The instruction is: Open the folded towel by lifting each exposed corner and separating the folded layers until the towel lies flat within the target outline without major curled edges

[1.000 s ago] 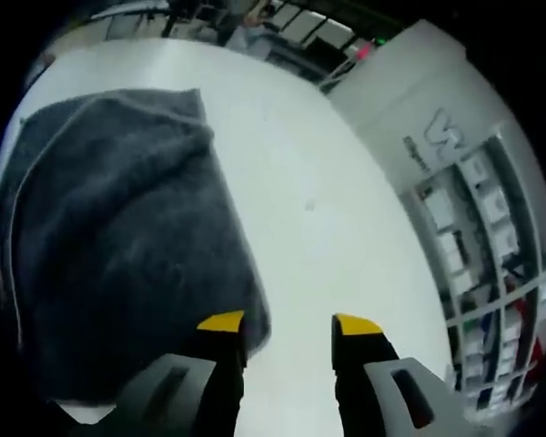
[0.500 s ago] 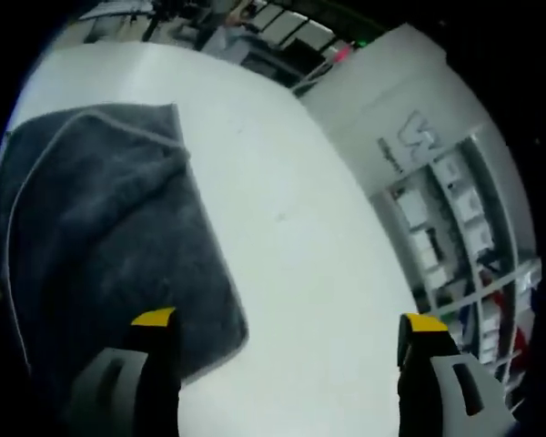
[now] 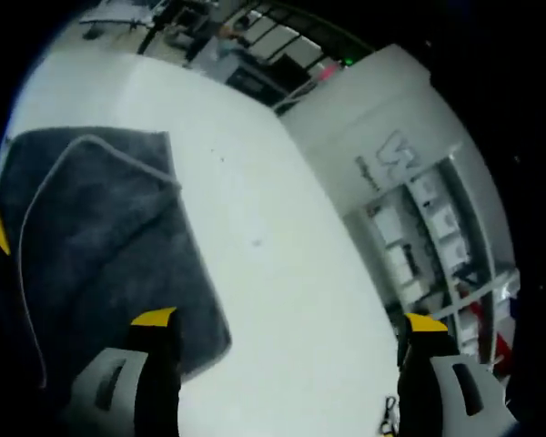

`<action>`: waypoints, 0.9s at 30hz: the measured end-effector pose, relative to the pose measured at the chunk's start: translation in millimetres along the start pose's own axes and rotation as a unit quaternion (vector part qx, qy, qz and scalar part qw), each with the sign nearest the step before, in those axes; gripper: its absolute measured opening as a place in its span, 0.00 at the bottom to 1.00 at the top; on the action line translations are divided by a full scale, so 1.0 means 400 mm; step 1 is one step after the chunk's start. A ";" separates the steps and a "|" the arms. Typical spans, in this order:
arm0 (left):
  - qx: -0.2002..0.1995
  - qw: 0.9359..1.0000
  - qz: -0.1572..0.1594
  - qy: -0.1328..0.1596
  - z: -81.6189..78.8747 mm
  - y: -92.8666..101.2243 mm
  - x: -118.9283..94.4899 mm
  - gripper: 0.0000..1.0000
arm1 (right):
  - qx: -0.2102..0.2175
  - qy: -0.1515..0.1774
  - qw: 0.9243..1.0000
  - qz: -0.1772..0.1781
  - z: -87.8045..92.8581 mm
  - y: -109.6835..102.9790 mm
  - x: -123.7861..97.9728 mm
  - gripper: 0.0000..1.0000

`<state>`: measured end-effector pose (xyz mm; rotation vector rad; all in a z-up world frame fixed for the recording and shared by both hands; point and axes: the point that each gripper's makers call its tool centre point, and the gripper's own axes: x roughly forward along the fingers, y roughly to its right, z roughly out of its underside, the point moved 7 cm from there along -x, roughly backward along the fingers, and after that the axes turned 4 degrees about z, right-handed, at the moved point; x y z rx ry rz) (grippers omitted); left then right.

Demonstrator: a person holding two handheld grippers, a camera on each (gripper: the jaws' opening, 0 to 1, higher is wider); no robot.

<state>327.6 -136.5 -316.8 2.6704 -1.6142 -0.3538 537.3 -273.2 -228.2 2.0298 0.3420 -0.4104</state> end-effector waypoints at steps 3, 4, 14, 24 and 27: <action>0.001 1.000 -0.004 0.016 -0.029 -0.020 -0.037 0.96 | 0.003 0.010 1.000 0.009 -0.017 0.002 -0.034 1.00; 0.004 1.000 -0.007 0.021 -0.037 -0.030 -0.048 0.98 | 0.011 0.014 1.000 0.013 -0.020 0.005 -0.047 1.00; 0.040 0.996 -0.059 0.047 -0.110 -0.176 -0.173 1.00 | 0.069 0.017 0.997 0.044 -0.031 -0.014 -0.163 1.00; 0.059 0.992 -0.086 0.069 -0.166 -0.280 -0.296 1.00 | 0.145 0.062 0.984 0.082 -0.065 -0.040 -0.239 1.00; 0.057 0.992 -0.087 0.067 -0.157 -0.284 -0.312 1.00 | 0.149 0.065 0.983 0.090 -0.070 -0.043 -0.256 1.00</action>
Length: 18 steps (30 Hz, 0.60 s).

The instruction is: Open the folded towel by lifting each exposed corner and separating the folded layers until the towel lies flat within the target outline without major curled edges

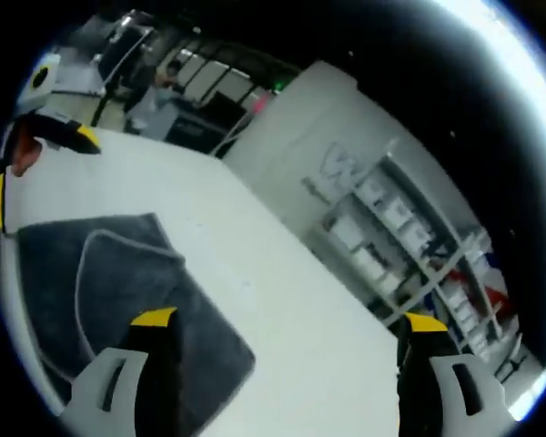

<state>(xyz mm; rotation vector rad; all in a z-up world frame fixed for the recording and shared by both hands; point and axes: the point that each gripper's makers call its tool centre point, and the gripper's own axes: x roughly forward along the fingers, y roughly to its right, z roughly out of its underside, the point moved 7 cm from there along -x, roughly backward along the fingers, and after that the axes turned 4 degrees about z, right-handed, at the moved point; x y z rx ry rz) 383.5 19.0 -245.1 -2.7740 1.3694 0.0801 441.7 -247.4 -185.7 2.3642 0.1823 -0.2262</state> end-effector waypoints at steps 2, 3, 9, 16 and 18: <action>0.004 1.000 -0.005 -0.006 0.010 -0.007 -0.019 1.00 | 0.014 0.005 1.000 0.010 -0.007 -0.001 -0.023 1.00; 0.004 1.000 -0.006 -0.007 0.013 -0.009 -0.027 1.00 | 0.014 0.006 1.000 0.011 -0.009 -0.005 -0.029 1.00; -0.004 1.000 -0.015 0.004 0.005 -0.001 -0.075 0.99 | 0.014 0.006 1.000 0.019 -0.015 -0.037 -0.086 1.00; 0.010 1.000 -0.016 0.012 -0.014 0.024 -0.121 1.00 | 0.014 0.007 0.999 0.029 -0.008 -0.049 -0.155 1.00; 0.015 1.000 -0.014 0.008 -0.012 0.022 -0.126 1.00 | 0.016 0.009 0.999 0.032 -0.005 -0.053 -0.177 1.00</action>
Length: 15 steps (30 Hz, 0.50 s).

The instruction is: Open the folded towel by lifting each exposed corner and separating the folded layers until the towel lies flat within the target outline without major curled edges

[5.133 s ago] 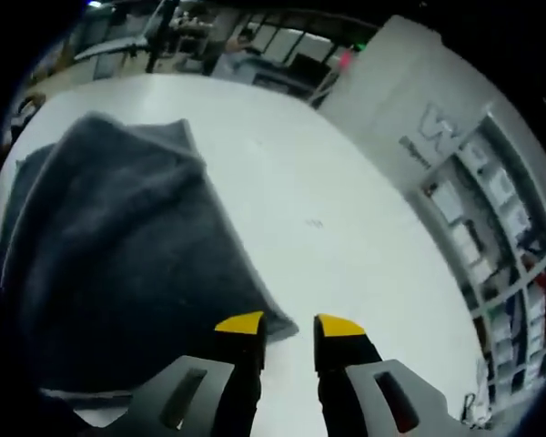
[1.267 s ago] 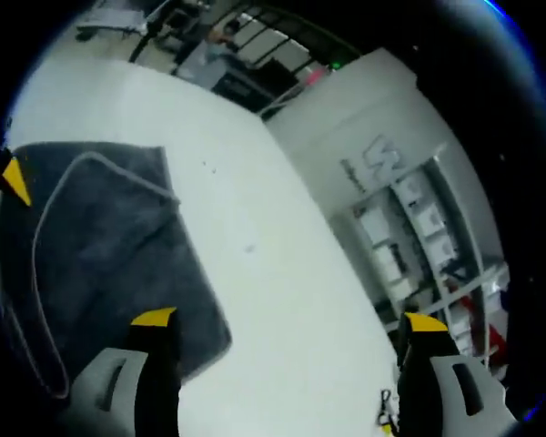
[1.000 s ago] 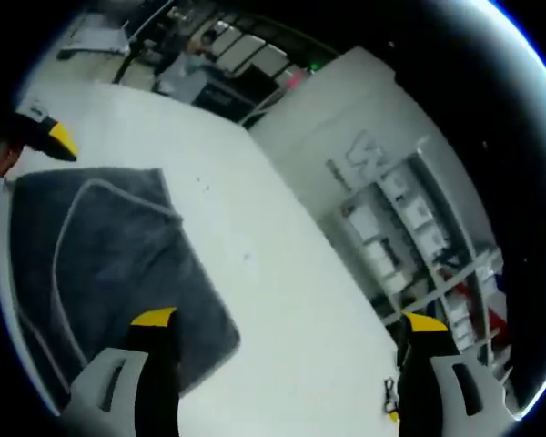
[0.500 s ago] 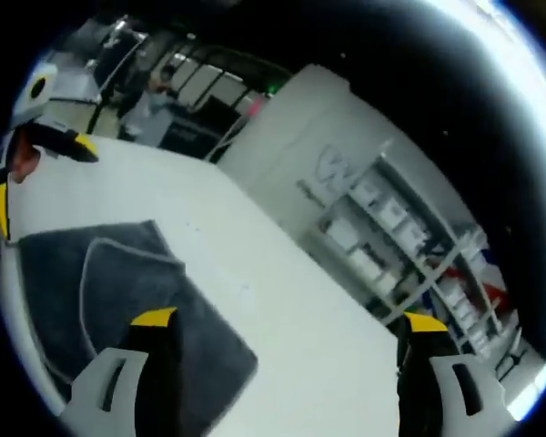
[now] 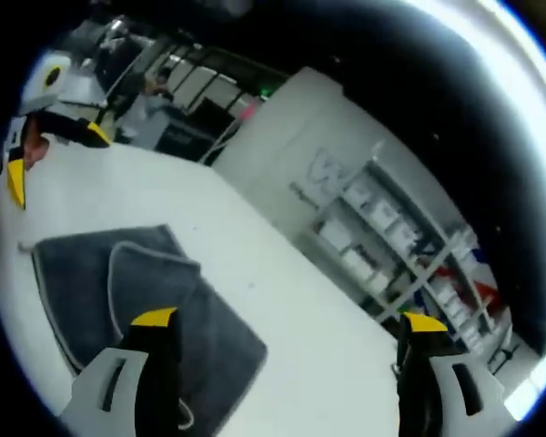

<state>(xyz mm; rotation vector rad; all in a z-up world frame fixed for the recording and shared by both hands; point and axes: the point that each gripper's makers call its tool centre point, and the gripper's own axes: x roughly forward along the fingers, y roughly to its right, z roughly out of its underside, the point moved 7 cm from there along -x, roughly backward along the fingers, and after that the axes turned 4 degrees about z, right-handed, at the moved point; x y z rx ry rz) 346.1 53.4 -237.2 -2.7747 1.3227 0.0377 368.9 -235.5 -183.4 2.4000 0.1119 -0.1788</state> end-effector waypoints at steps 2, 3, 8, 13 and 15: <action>-0.011 1.000 0.007 -0.019 0.017 -0.010 0.003 0.99 | 0.008 0.004 1.000 0.002 0.003 -0.005 -0.020 1.00; -0.018 0.999 0.009 -0.034 0.031 -0.018 0.005 0.98 | 0.018 0.000 1.000 0.002 0.009 -0.008 -0.032 1.00; -0.022 0.999 0.007 -0.040 0.028 -0.043 0.005 0.93 | 0.035 -0.001 0.999 0.006 0.024 -0.021 -0.065 1.00; -0.021 0.998 0.026 -0.053 0.011 -0.061 0.024 0.93 | 0.049 -0.009 0.999 0.009 0.055 -0.025 -0.086 0.99; -0.017 0.998 0.026 -0.056 0.005 -0.081 0.035 0.91 | 0.056 -0.011 0.998 0.011 0.065 -0.026 -0.091 0.97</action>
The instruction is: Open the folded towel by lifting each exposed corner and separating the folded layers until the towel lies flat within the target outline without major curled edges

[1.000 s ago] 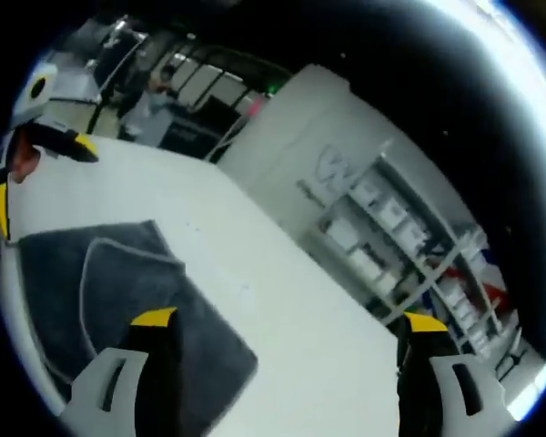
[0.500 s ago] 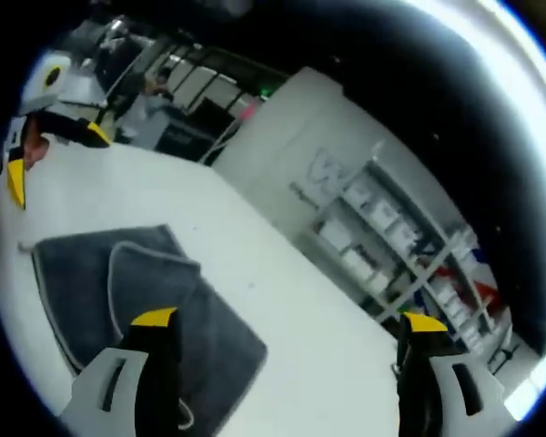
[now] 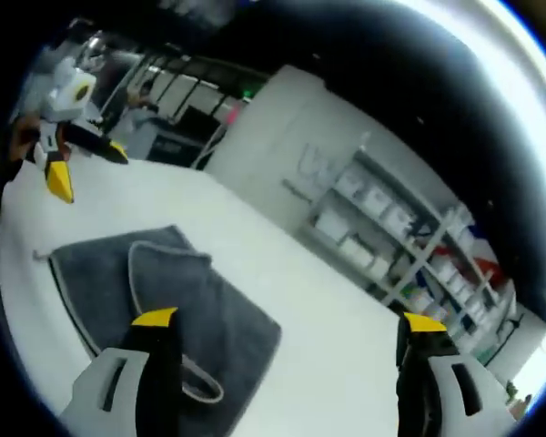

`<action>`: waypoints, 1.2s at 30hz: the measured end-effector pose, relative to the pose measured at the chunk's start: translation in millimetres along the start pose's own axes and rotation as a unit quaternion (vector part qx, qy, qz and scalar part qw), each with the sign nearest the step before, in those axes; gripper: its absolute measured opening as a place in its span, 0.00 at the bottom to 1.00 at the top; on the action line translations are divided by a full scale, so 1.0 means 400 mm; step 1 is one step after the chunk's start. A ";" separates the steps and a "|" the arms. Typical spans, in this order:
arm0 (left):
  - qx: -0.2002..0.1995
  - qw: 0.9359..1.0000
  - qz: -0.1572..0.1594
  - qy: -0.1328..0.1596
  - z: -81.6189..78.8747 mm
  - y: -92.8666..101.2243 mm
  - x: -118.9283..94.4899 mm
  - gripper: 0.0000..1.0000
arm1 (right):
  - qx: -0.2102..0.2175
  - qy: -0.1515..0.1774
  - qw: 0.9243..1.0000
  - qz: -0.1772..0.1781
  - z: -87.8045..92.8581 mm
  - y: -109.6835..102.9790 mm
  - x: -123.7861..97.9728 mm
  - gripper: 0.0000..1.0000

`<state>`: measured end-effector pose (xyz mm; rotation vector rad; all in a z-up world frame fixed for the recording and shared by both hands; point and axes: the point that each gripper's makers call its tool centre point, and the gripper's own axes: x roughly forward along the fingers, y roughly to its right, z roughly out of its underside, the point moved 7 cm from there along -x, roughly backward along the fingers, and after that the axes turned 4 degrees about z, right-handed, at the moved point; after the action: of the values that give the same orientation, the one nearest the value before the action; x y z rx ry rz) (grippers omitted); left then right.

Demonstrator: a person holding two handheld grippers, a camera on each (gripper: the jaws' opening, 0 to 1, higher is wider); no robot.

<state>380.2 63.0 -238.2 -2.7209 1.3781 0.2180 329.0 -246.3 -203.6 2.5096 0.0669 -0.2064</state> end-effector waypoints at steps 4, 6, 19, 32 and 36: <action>-0.019 1.000 0.002 -0.020 -0.006 -0.049 0.016 0.89 | 0.022 0.001 1.000 0.002 0.017 0.002 -0.005 0.93; -0.024 0.999 0.005 -0.031 -0.008 -0.064 0.022 0.89 | 0.047 -0.004 0.999 0.010 0.028 0.009 -0.002 0.97; -0.104 0.988 0.034 -0.108 0.060 -0.111 0.086 0.79 | 0.146 0.005 0.989 0.038 0.087 0.016 -0.034 0.92; -0.184 0.973 0.043 -0.128 0.138 -0.133 0.135 0.67 | 0.187 -0.017 0.982 0.025 0.165 -0.022 -0.042 0.81; -0.293 0.950 0.052 -0.092 0.144 -0.149 0.147 0.62 | 0.191 -0.014 0.981 0.014 0.166 -0.038 -0.032 0.72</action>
<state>457.4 59.3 -304.0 -2.9525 1.6058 1.0121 306.0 -272.7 -263.3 2.8869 -0.0230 -0.2650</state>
